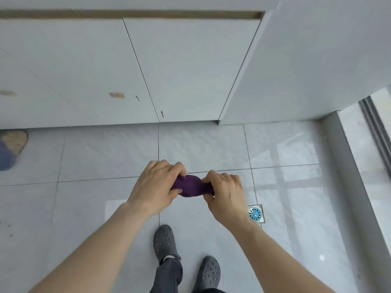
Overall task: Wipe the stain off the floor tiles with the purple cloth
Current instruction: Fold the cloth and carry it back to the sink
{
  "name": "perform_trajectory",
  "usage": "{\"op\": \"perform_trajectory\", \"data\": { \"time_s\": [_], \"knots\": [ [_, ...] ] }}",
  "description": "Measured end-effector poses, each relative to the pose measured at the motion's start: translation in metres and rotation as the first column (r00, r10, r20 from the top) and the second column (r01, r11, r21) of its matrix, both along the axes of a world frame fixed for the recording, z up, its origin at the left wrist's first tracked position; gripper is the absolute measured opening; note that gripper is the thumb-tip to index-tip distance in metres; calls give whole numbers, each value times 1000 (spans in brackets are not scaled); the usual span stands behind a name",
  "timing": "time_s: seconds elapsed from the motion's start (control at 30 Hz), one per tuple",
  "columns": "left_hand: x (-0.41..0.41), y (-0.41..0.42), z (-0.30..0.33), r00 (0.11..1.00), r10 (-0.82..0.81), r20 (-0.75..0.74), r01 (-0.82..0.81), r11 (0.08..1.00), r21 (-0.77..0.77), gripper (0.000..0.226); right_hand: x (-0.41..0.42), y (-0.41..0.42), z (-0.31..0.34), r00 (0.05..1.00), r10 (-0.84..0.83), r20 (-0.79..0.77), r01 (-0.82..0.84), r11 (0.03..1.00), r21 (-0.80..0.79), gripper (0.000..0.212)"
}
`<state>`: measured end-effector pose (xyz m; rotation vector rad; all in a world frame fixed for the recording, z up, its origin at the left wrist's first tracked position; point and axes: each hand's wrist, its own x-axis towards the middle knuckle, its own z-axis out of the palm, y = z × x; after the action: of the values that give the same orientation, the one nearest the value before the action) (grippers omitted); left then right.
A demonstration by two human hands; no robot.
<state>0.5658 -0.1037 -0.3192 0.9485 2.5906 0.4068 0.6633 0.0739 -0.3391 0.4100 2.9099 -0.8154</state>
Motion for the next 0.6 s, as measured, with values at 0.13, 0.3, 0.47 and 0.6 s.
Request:
{"op": "perform_trajectory", "data": {
  "time_s": [0.13,0.3,0.47,0.6],
  "knots": [
    [-5,14,131,996,84,-38,-81,995,61,33,-9,23,139,992,35,-124,-29,998,48,35],
    [7,30,258,985,114,-126,-97,986,134,34,1,43,261,974,64,-217,-42,994,104,30],
    [22,44,330,977,116,-177,-91,985,146,32,13,57,337,965,68,-254,-44,994,101,23],
    [31,54,369,973,139,-186,-111,982,153,32,24,65,378,955,84,-285,-51,991,122,23]
  ]
}}
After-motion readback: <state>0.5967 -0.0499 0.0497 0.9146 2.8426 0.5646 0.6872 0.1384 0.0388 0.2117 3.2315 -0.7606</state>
